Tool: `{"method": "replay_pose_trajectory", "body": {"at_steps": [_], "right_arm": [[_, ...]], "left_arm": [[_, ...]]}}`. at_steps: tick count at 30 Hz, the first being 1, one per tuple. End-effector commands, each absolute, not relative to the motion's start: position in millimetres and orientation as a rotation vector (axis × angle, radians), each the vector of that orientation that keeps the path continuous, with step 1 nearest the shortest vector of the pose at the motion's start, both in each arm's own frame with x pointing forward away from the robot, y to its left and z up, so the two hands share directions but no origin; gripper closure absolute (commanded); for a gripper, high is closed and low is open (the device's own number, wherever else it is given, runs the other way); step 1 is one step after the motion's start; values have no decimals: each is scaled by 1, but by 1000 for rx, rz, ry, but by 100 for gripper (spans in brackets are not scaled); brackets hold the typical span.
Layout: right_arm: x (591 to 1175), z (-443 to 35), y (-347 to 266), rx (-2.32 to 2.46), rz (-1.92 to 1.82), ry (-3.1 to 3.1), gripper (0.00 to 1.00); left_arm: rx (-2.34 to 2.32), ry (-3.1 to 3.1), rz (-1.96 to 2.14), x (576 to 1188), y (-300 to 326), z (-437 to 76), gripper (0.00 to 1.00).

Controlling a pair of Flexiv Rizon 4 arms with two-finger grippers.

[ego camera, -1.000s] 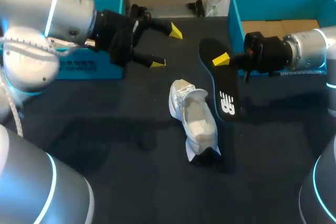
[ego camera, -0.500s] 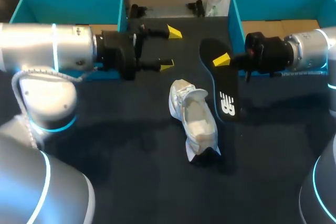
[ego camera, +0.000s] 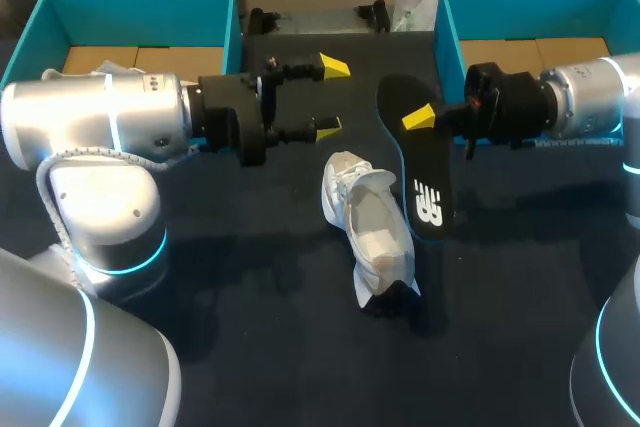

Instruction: Take the shoe out of the shoebox, open the shoe tongue, remove and reinsert the insole, then place the shoe into the shoebox

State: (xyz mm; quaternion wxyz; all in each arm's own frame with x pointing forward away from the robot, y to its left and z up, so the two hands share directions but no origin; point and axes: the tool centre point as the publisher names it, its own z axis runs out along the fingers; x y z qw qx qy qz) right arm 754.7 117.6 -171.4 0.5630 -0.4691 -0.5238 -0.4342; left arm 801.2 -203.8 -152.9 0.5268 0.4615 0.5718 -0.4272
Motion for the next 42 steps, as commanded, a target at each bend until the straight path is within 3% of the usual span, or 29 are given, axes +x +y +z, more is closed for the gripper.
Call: {"method": "replay_pose_trajectory", "body": {"at_steps": [1,14,16,17,18,20,42], "right_arm": [[755,-170,124,-1101,-1020,-1242,100],[763,-171,149,-1088,-992,-1256,100],[764,-172,152,-1081,-994,-1257,100],[764,-173,154,-1079,-996,-1257,100],[765,-173,155,-1077,-997,-1257,100],[765,-174,158,-1075,-993,-1259,100],[767,-175,164,-1072,-1010,-1264,100]], "left_arm": [[1072,1263,-1054,808,-212,-169,0],[1069,1241,-1110,811,-228,-173,1],[1074,1238,-1115,810,-231,-174,13],[1074,1238,-1117,811,-233,-175,24],[1070,1243,-1134,811,-234,-175,28],[1069,1242,-1132,812,-237,-176,51],[1050,1260,-1158,815,-253,-179,73]]}}
